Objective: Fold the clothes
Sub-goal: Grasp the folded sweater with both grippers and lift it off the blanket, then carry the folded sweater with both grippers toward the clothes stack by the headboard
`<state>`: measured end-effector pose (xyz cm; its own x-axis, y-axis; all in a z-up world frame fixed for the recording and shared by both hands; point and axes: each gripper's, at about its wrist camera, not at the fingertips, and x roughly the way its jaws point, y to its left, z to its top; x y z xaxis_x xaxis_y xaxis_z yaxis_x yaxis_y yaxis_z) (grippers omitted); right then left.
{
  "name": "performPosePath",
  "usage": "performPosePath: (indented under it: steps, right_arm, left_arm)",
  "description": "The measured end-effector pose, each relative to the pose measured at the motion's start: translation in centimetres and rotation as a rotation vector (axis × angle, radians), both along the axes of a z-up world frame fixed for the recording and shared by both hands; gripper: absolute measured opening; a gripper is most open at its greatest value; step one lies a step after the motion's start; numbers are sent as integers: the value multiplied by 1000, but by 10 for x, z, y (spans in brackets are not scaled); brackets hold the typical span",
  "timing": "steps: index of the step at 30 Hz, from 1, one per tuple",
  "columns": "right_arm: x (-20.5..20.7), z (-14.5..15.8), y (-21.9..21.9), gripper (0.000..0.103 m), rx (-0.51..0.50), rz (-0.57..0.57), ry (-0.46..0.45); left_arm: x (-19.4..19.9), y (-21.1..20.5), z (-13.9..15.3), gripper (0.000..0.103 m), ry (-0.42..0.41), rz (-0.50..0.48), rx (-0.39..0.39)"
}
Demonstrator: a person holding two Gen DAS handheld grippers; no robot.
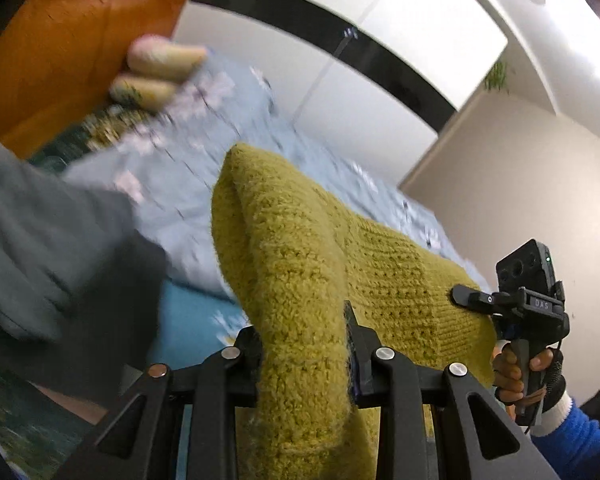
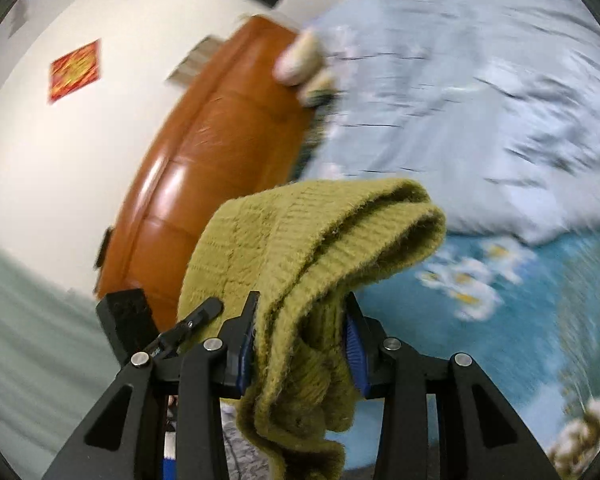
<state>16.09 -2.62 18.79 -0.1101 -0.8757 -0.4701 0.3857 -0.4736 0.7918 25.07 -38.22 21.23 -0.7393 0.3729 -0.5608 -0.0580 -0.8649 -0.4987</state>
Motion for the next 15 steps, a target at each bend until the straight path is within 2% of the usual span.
performPosePath:
  steps: [4, 9, 15]
  right_arm:
    - [-8, 34, -75, 40, -31, 111, 39]
    - [-12, 51, -166, 40, -58, 216, 48]
    - [-22, 40, -256, 40, -84, 260, -21]
  left_arm:
    - [10, -66, 39, 31, 39, 59, -47]
    - [10, -148, 62, 31, 21, 143, -84]
    - [2, -232, 59, 31, -25, 214, -88]
